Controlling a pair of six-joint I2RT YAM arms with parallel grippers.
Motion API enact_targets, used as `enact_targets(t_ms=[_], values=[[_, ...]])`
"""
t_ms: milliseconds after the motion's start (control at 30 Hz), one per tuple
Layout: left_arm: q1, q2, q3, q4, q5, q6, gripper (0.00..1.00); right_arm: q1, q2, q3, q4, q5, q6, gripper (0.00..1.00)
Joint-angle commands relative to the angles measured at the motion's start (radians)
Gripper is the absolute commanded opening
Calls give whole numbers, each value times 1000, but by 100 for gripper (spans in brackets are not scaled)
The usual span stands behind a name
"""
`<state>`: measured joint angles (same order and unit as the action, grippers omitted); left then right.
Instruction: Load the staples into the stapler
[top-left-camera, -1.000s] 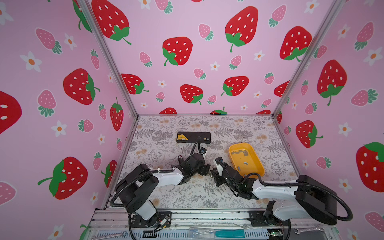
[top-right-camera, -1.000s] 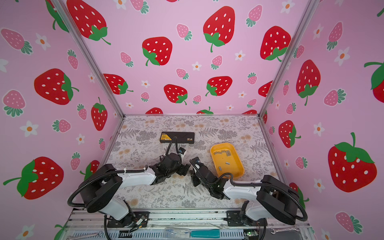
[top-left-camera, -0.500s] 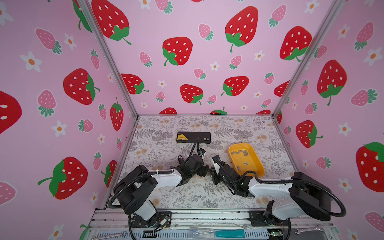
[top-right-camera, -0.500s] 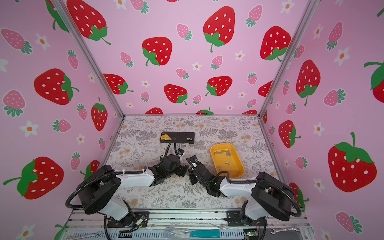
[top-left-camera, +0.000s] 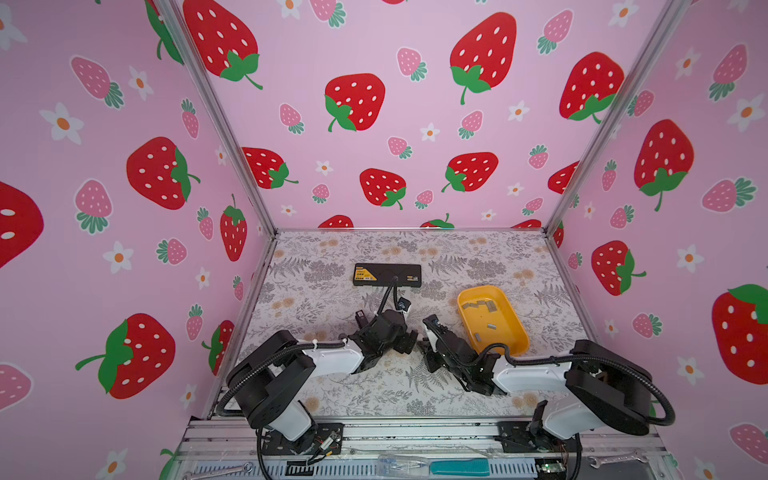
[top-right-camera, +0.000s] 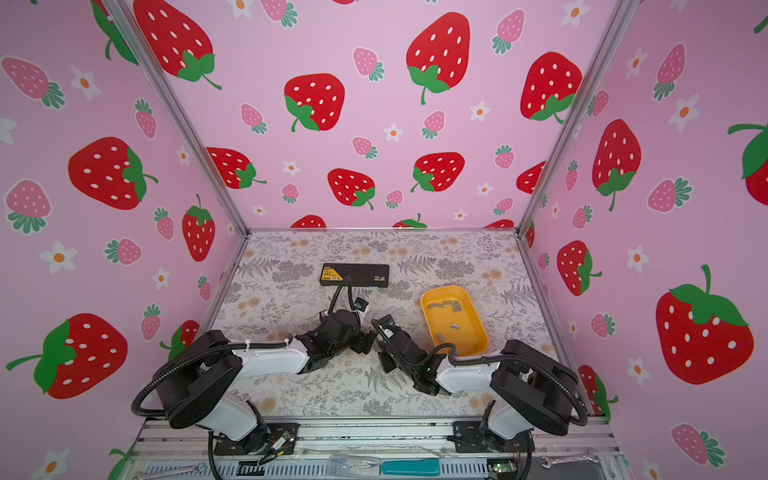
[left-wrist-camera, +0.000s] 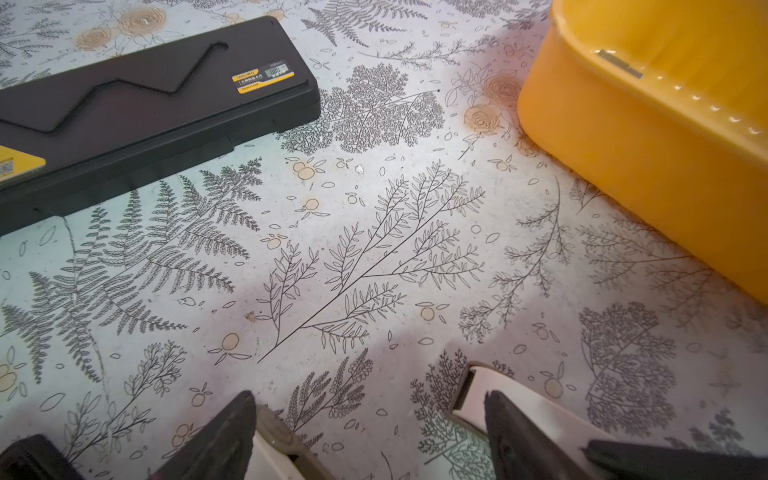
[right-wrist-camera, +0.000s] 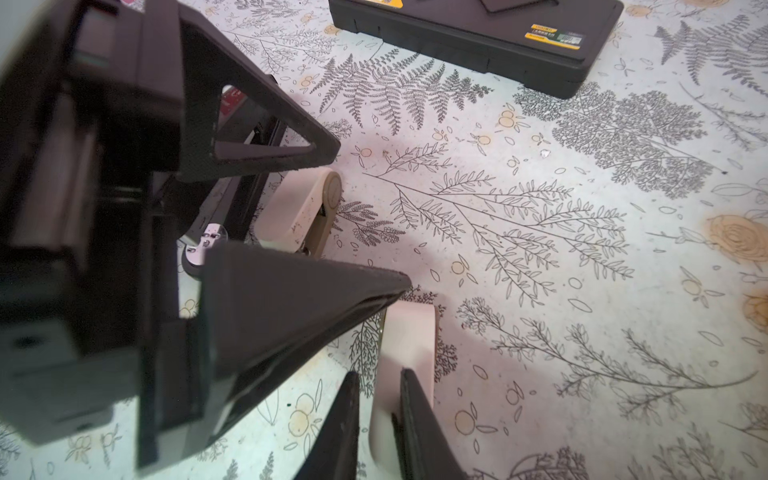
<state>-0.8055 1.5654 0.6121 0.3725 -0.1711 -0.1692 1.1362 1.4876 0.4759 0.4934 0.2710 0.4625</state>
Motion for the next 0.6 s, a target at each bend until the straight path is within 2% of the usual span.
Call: enact_targets(t_ms=[0, 567], values=[[-9, -13, -15, 39, 17, 17, 88, 0, 25, -26, 11, 0, 9, 21], [-16, 2, -12, 54, 38, 21, 88, 1, 62, -58, 52, -3, 25, 23]])
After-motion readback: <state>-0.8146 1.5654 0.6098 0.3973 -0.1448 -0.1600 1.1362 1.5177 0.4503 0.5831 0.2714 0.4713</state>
